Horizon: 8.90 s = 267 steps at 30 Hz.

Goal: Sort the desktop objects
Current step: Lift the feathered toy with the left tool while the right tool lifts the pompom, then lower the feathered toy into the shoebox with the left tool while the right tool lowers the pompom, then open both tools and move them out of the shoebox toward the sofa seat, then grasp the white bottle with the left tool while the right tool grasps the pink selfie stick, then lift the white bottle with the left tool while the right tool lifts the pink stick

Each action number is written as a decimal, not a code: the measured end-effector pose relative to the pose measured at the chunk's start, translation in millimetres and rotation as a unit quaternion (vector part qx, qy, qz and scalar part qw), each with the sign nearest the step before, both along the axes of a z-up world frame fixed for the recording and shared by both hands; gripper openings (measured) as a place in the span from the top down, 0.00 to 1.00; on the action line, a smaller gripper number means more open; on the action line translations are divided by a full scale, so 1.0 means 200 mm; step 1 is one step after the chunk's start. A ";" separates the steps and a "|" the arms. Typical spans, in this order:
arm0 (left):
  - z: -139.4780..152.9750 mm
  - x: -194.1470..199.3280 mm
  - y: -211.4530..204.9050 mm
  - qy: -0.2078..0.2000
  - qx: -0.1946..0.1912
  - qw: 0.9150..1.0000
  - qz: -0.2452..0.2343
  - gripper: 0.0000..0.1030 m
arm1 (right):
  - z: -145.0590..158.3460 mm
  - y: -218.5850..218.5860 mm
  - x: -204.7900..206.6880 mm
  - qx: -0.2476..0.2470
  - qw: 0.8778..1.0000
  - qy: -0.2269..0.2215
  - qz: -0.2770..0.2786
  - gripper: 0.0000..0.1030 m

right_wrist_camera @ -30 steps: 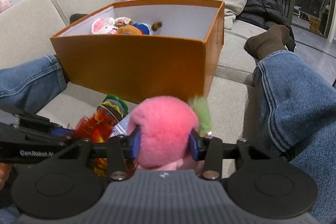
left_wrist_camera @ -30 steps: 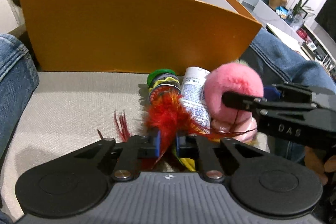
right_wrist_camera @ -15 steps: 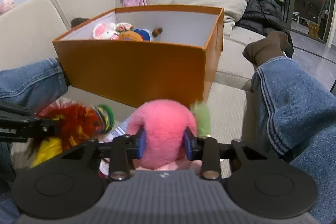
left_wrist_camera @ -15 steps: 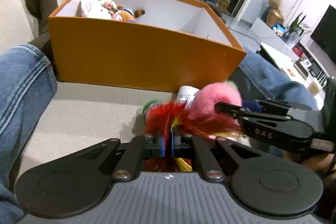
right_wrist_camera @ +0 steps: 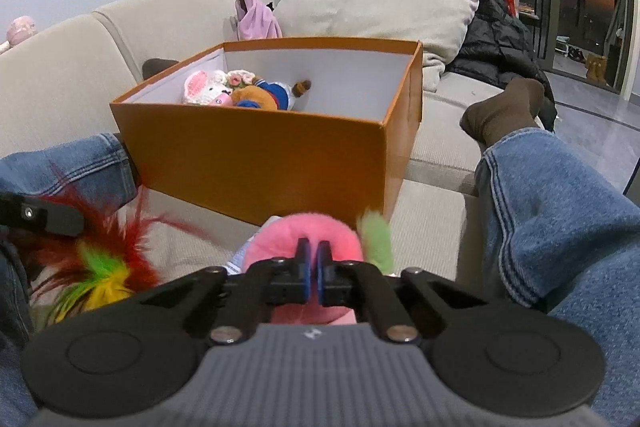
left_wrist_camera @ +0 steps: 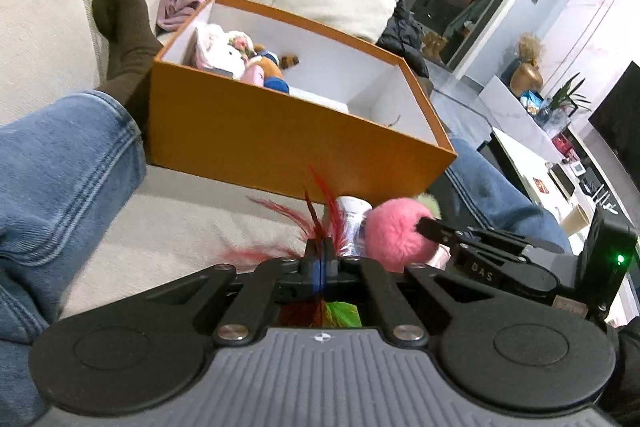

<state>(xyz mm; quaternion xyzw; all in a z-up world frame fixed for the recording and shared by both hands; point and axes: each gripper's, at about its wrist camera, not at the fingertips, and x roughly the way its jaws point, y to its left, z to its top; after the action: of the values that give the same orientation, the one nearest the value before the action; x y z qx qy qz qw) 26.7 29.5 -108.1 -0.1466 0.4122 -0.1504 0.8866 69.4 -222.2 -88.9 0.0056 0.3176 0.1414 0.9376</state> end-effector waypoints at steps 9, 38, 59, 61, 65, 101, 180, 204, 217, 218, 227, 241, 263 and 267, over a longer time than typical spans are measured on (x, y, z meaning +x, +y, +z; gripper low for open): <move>0.00 -0.02 0.02 0.010 0.018 0.999 -0.029 1.00 | 0.09 -0.02 -0.04 0.021 0.999 -0.027 -0.002 0.99; -0.15 0.06 -0.26 -0.051 0.136 0.986 -0.082 0.62 | 0.06 -0.05 -0.04 0.030 0.999 -0.023 0.006 1.00; 0.21 0.10 -0.09 -0.090 0.045 0.994 -0.040 0.99 | 0.29 -0.08 -0.07 0.089 0.993 -0.054 0.046 1.00; 0.28 0.12 -0.09 -0.103 0.043 0.993 -0.043 0.99 | 0.34 -0.08 -0.06 0.093 0.992 -0.065 0.053 1.00; 0.40 0.17 -0.09 -0.131 0.052 0.989 -0.040 0.99 | 0.45 -0.08 -0.02 0.098 0.989 -0.092 0.066 1.00; 0.36 0.92 -0.02 -0.109 0.019 0.994 -0.022 1.00 | 0.14 0.26 1.35 0.032 0.994 0.088 0.062 1.00; 0.28 0.48 -0.22 -0.024 0.054 0.995 -0.084 0.77 | 0.36 -0.06 0.49 0.172 0.982 0.000 0.079 0.60; -0.32 0.32 -0.36 0.085 0.079 0.990 -0.077 0.37 | -0.15 -0.08 0.26 0.115 0.982 0.149 0.008 0.71; -0.33 0.32 -0.45 0.037 0.079 0.989 -0.118 0.52 | -0.19 -0.04 0.28 0.082 0.987 0.136 0.010 0.74; -0.33 0.32 -0.45 0.038 0.074 0.989 -0.119 0.54 | -0.19 -0.05 0.28 0.082 0.987 0.136 0.009 0.74; -0.31 0.31 -0.41 0.047 0.065 0.992 -0.101 0.56 | -0.19 -0.05 0.28 0.099 0.986 0.135 0.016 0.74; -0.26 0.22 -0.23 0.073 0.102 0.991 -0.042 0.56 | -0.07 0.00 0.17 0.068 0.990 0.121 0.036 0.73; -0.29 0.14 -0.11 0.091 0.067 0.993 -0.021 0.56 | -0.06 -0.01 -0.02 0.007 0.979 0.195 -0.053 0.51; -0.30 0.14 -0.10 0.090 0.062 0.994 -0.021 0.56 | -0.14 -0.02 0.03 0.051 0.971 0.228 -0.060 0.50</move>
<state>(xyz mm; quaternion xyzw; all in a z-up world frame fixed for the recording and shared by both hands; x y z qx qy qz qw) 54.8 8.6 -167.8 -0.0953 0.5022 -0.1289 0.8498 74.5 -226.1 -116.3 0.1043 0.5141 0.0955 0.8460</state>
